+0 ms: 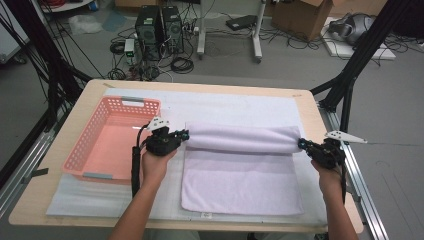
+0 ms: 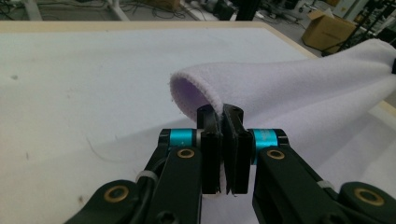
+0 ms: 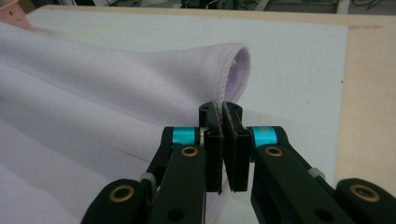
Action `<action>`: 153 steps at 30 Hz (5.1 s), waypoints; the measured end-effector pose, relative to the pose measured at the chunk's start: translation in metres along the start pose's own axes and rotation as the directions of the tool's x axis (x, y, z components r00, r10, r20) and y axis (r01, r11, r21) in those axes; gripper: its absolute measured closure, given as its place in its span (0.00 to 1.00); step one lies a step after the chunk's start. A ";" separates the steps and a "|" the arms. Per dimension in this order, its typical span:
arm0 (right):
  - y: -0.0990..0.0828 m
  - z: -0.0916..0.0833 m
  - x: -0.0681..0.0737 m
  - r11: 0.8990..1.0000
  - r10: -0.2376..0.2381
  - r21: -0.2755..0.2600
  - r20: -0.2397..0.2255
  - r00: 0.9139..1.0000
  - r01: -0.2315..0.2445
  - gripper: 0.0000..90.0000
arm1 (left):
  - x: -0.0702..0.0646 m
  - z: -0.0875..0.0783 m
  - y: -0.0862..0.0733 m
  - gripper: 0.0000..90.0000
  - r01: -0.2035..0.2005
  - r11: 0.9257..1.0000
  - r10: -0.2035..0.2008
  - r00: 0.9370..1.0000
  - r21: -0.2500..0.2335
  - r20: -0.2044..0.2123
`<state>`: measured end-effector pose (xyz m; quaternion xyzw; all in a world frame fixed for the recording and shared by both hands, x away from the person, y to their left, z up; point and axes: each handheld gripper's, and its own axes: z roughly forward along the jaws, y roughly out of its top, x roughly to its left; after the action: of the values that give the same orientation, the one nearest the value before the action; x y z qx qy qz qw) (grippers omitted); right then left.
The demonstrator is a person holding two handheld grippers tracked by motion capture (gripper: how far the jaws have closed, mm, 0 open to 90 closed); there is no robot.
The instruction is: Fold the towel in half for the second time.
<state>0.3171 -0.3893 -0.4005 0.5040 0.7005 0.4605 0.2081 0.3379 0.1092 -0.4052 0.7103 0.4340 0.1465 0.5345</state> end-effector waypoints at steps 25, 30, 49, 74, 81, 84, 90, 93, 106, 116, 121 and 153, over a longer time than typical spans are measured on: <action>-0.073 -0.051 0.037 0.995 -0.025 0.100 -0.009 1.000 0.026 0.96 | -0.028 -0.048 -0.069 0.90 -0.068 0.997 0.063 0.993 0.048 0.104; -0.063 -0.049 0.031 0.997 0.043 0.070 0.019 0.999 -0.045 0.59 | -0.021 -0.040 -0.054 0.54 -0.024 1.000 0.023 0.998 0.015 0.060; -0.041 -0.016 0.030 0.991 -0.023 0.131 -0.037 0.999 0.028 0.92 | -0.021 -0.026 -0.055 0.95 -0.008 0.996 -0.004 0.989 0.083 0.146; -0.100 -0.094 0.065 0.996 -0.063 0.052 -0.073 0.995 0.067 0.91 | -0.057 -0.089 -0.101 0.83 -0.053 0.998 0.045 0.979 0.037 0.199; -0.104 -0.102 0.070 0.999 -0.015 0.051 -0.035 0.999 0.017 0.62 | -0.061 -0.090 -0.106 0.54 -0.020 0.998 0.009 0.985 0.058 0.172; -0.103 -0.107 0.071 1.000 -0.009 0.008 -0.037 0.999 0.009 0.57 | -0.065 -0.086 -0.108 0.54 -0.030 0.996 0.016 0.984 0.080 0.176; -0.112 -0.096 0.070 0.993 -0.029 0.115 0.005 1.000 0.028 0.68 | -0.068 -0.083 -0.112 0.67 -0.045 0.990 0.024 0.987 0.136 0.157; -0.115 -0.093 0.067 0.987 -0.023 0.156 -0.006 1.000 0.024 0.84 | -0.069 -0.081 -0.115 0.93 -0.072 0.983 0.047 0.988 0.171 0.145; -0.107 -0.109 0.063 0.992 -0.002 0.128 -0.012 1.000 0.004 0.71 | -0.068 -0.093 -0.107 0.66 -0.031 0.995 0.018 0.990 0.091 0.141; -0.093 -0.088 0.061 0.993 -0.081 0.084 -0.042 0.996 0.084 0.82 | -0.054 -0.080 -0.091 0.59 -0.019 1.000 0.019 0.992 0.004 0.123; -0.083 -0.074 0.053 0.991 -0.097 0.084 -0.058 0.994 0.102 0.82 | -0.046 -0.062 -0.080 0.56 -0.018 1.000 0.018 0.992 0.005 0.124; -0.043 -0.001 0.017 0.990 -0.080 0.107 -0.064 0.995 0.087 0.58 | -0.011 -0.002 -0.051 0.46 -0.002 0.996 0.000 1.000 0.085 0.019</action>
<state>0.2871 -0.3773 -0.4337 0.4707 0.7511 0.4272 0.1783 0.3071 0.1042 -0.4468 0.7339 0.4344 0.1212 0.5079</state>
